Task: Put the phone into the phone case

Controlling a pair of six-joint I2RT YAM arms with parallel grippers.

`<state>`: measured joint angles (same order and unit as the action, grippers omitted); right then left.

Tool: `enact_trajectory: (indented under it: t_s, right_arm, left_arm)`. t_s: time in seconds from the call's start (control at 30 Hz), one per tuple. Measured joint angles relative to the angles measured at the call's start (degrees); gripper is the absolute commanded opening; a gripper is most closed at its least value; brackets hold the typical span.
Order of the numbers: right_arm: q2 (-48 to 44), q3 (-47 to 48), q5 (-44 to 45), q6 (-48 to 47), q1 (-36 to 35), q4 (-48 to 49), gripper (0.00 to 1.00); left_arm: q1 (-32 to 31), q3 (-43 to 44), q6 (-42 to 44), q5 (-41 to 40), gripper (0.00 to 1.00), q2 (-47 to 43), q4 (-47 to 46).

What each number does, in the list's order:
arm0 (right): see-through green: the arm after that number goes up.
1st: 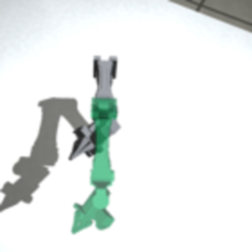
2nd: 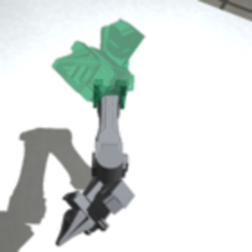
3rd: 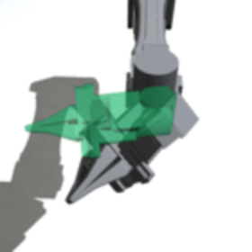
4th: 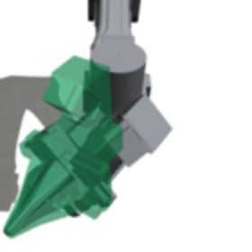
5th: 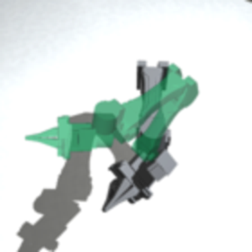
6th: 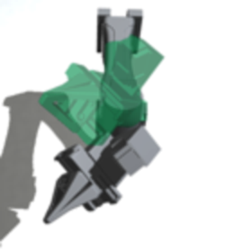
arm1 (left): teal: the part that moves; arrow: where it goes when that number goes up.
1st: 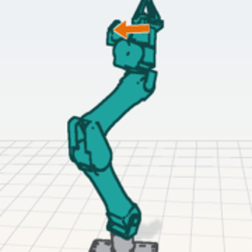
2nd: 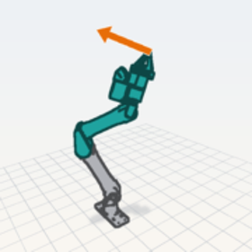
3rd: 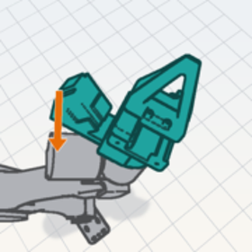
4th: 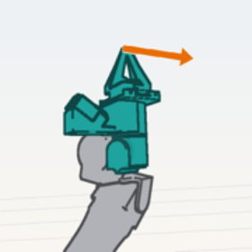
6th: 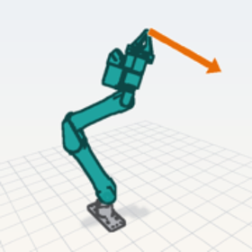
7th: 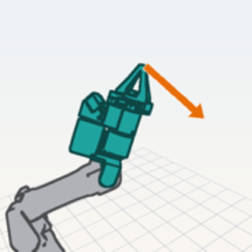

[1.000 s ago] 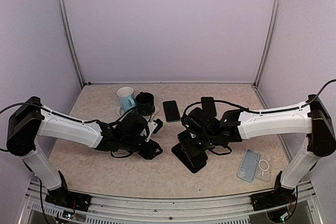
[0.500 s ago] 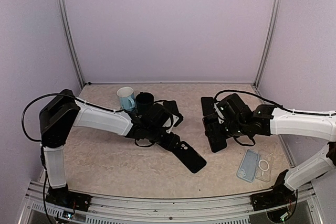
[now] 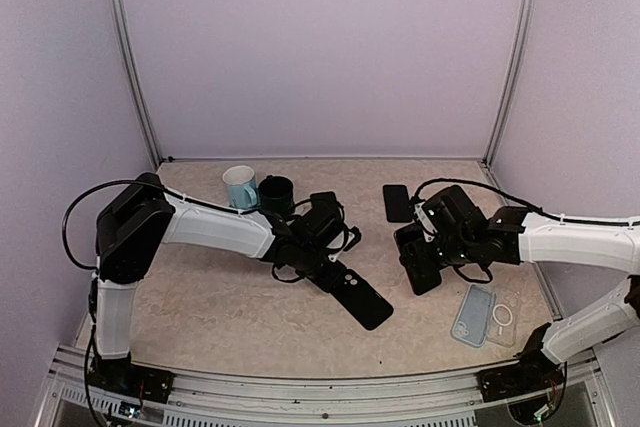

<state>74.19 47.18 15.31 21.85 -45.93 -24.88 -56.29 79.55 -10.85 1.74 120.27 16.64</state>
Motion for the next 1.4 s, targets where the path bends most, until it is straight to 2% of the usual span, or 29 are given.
enact_trajectory:
  t_s: [0.07, 0.1, 0.3, 0.6, 0.83, 1.0, 1.2, 1.23, 1.3, 1.33, 1.4]
  right_arm:
    - [-0.17, -0.44, -0.09, -0.02, 0.00, 0.13, 0.41]
    - [-0.28, -0.46, -0.13, -0.02, 0.00, 0.13, 0.41]
    - [-1.42, -0.48, -0.28, -0.42, 0.00, 0.42, 0.41]
    - [-1.46, -0.48, -2.75, -1.79, 0.94, 0.74, 0.41]
    - [-1.46, -0.22, -4.13, -2.27, 1.29, 0.79, 0.41]
    - [-1.46, 0.68, -3.91, -2.54, 1.29, 0.20, 0.39]
    - [-1.77, 1.97, -3.69, -2.25, 1.33, -0.46, 0.34]
    - [-1.88, 1.97, -3.58, -1.92, 1.33, -0.68, 0.33]
    - [-1.90, 2.01, -3.28, -1.14, 1.31, -1.16, 0.30]
    - [-1.90, 2.01, -3.02, -0.59, 1.05, -1.44, 0.30]
    - [-1.90, 2.01, -2.32, 0.55, 0.39, -1.64, 0.30]
  left_arm:
    - [-0.44, 0.96, 0.57, -0.87, 0.02, 0.68, 0.55]
    - [-0.57, 1.20, 0.81, -1.20, 0.00, 0.76, 0.76]
    - [0.09, -0.44, 2.01, -0.50, 0.00, 0.20, -1.42]
    - [5.64, -7.26, 2.38, 13.92, 0.00, -1.29, -11.76]
    - [6.71, -7.39, 3.93, 17.29, 0.00, -1.03, -12.15]
    - [6.16, -7.21, 5.73, 16.65, 0.00, -0.92, -12.07]
    - [1.44, -6.99, 10.08, 8.28, 0.00, -1.73, -11.67]
    - [0.50, -6.80, 10.36, 6.73, 0.01, -1.73, -11.47]
    - [-0.68, -6.54, 10.43, 4.20, 0.14, -1.75, -11.13]
    - [-1.07, -6.51, 9.97, 3.10, 0.25, -1.79, -11.08]
    - [-1.62, -6.54, 9.53, 1.79, 0.33, -1.81, -10.99]
